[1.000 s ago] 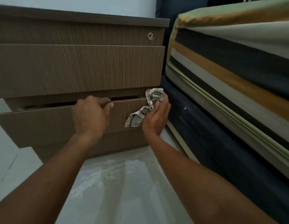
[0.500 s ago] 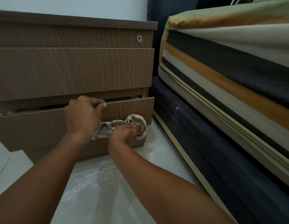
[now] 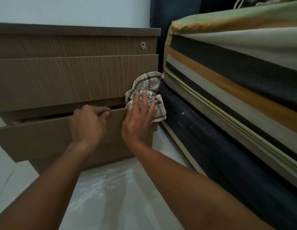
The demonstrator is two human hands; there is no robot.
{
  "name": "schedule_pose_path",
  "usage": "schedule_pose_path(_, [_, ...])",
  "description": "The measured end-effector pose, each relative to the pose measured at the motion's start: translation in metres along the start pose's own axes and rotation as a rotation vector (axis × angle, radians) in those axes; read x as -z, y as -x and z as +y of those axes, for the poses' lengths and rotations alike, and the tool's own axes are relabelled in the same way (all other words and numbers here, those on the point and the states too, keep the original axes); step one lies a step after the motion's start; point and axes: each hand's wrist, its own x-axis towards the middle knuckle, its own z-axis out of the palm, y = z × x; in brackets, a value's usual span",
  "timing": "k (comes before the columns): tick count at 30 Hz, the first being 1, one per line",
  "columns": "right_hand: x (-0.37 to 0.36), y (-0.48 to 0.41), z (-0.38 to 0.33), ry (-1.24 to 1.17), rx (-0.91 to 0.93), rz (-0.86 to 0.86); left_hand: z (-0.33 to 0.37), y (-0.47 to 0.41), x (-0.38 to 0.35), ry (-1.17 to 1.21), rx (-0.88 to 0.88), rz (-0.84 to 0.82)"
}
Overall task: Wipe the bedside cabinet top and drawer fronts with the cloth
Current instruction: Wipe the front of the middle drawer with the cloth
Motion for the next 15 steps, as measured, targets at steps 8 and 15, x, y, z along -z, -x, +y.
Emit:
schedule_pose_path(8, [0.004,0.030,0.036,0.156,0.601,-0.153,-0.008,-0.003,0.003,-0.069,-0.053,-0.034])
schedule_pose_path(15, [0.009,0.009,0.048,0.102,0.113,-0.028,-0.022,0.004,-0.009,-0.018,-0.147,-0.021])
